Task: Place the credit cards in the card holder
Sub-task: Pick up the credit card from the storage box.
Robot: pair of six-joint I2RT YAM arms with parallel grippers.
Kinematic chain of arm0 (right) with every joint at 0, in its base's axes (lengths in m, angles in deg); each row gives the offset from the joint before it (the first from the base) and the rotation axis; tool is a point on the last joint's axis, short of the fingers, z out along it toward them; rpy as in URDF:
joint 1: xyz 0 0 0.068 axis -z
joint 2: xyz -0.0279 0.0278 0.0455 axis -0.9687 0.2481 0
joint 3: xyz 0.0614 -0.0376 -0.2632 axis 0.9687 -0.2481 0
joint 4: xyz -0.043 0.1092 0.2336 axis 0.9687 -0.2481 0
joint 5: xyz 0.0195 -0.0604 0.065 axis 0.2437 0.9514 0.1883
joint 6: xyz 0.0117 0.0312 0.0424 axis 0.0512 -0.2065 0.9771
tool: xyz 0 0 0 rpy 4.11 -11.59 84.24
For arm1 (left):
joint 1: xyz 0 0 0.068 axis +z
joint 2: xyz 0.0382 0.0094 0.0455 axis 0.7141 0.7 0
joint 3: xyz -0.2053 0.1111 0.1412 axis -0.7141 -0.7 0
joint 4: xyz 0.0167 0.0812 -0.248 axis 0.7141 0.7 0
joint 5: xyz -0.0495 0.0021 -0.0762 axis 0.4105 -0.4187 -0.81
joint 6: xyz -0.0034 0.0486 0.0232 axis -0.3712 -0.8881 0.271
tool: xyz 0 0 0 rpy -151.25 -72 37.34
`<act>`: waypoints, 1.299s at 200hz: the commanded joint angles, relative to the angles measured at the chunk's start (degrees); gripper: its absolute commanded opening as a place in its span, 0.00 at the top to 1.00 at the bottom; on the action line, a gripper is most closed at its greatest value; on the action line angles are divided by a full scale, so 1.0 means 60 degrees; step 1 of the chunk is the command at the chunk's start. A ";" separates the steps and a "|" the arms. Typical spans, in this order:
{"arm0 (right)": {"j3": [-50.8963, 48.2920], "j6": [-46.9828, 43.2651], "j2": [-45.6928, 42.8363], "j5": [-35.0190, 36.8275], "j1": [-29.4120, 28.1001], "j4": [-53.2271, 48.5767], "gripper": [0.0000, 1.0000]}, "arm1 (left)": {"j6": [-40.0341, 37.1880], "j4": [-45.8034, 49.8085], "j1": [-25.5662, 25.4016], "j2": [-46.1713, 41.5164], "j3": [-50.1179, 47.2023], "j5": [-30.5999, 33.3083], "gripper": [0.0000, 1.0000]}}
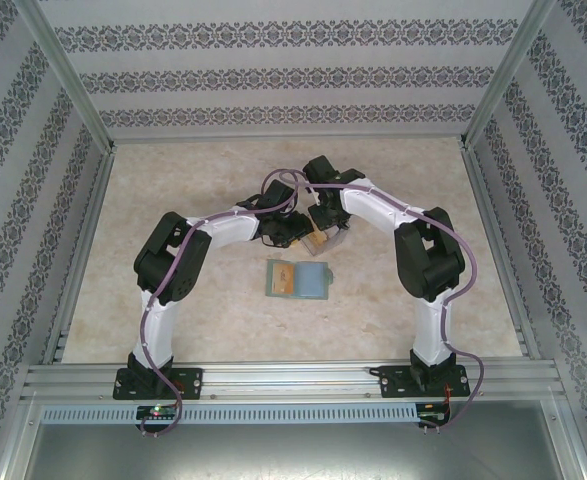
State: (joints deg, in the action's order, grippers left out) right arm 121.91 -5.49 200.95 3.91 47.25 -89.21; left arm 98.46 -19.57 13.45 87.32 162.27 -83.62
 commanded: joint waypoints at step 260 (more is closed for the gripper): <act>-0.0476 0.1101 -0.1519 -0.2100 0.0717 0.0421 0.98 | -0.0226 0.0310 0.0124 0.0020 -0.0167 0.0206 0.59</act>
State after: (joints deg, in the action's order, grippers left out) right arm 120.62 -3.06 195.47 -2.87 48.91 -87.79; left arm 98.44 -19.94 13.45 87.32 162.25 -83.42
